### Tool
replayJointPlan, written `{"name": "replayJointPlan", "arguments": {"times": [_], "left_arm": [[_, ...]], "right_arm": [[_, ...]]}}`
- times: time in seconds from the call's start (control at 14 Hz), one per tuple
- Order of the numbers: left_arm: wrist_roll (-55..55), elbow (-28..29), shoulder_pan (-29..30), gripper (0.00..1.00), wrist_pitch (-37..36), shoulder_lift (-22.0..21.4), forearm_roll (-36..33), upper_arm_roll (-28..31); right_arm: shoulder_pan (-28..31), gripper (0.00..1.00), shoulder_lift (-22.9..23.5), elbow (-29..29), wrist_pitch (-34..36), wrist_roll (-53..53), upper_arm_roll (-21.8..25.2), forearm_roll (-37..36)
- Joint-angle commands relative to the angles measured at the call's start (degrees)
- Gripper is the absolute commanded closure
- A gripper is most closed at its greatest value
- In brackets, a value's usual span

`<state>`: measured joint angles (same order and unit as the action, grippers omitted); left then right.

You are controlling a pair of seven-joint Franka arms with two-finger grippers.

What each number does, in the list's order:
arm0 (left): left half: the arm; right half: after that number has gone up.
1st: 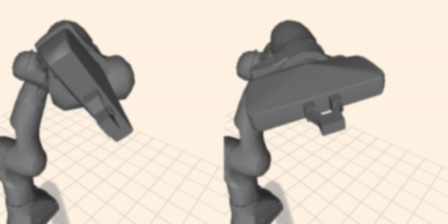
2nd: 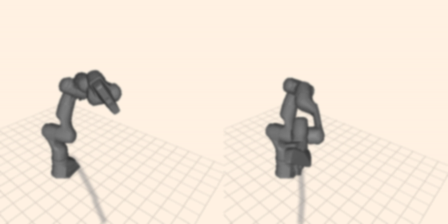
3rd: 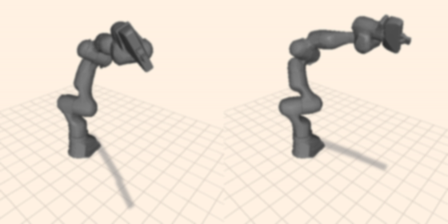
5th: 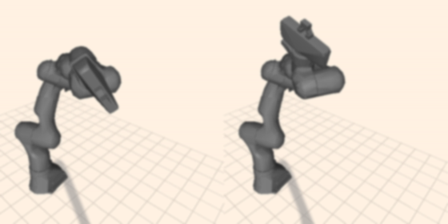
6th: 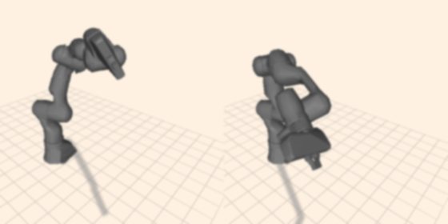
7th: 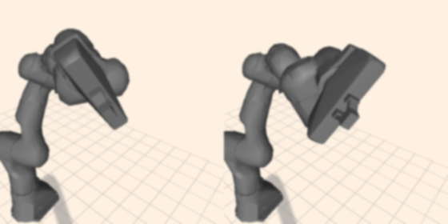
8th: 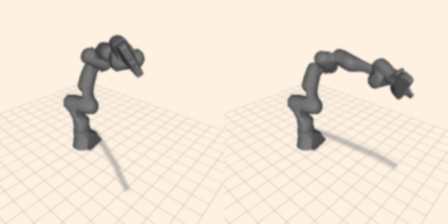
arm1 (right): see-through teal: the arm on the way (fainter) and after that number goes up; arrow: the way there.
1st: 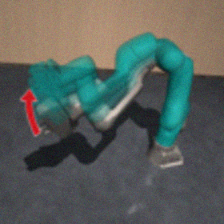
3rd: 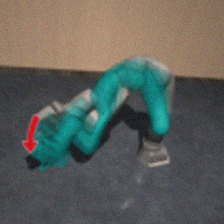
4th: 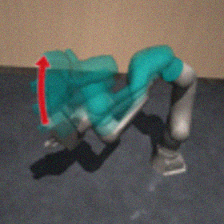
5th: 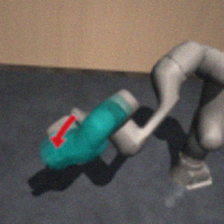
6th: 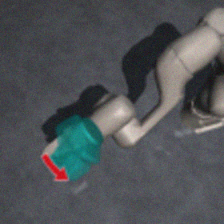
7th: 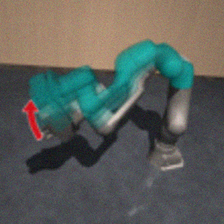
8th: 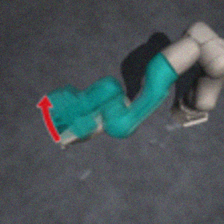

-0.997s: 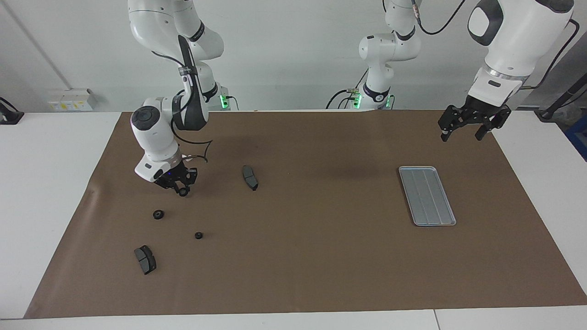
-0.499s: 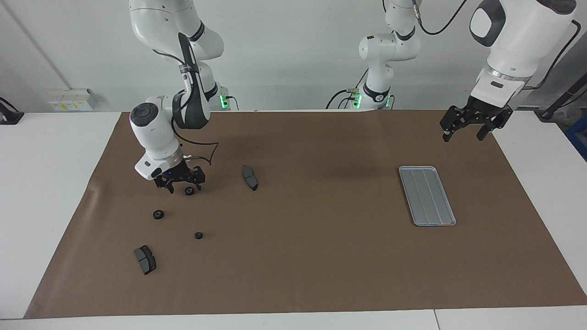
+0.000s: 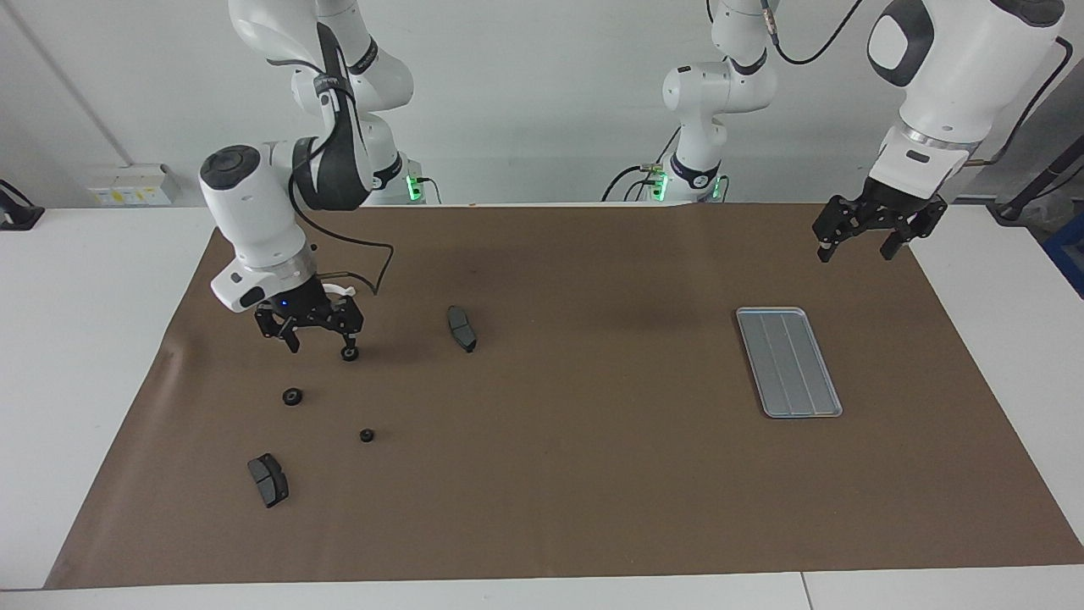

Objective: Place bearing gear from tray to pile

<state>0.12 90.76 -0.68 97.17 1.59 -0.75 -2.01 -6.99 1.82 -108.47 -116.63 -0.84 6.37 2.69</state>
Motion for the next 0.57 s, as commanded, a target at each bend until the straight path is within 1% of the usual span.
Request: {"name": "replayJointPlan", "arguments": {"times": [0.0,0.14,0.36,0.5], "left_arm": [[0.23,2.05,0.68,0.0,0.21,-1.86,-0.83,-0.54],[0.23,2.05,0.68,0.0,0.21,-1.86,-0.83,-0.54],[0.23,2.05,0.59,0.0,0.21,-1.86,-0.83,-0.54],[0.23,2.05,0.68,0.0,0.21,-1.86,-0.83,-0.54]], "right_arm": [[0.93,0.0,-1.63,5.1,9.19,-5.72,-0.3,-1.55],[0.84,0.0,-3.22,7.13,14.12,-9.17,-0.65,-4.0],[1.98,0.0,-5.24,9.15,18.44,-6.3,-0.13,-4.36],[3.21,0.0,-5.25,13.0,22.91,-3.47,-0.13,-4.28]]}}
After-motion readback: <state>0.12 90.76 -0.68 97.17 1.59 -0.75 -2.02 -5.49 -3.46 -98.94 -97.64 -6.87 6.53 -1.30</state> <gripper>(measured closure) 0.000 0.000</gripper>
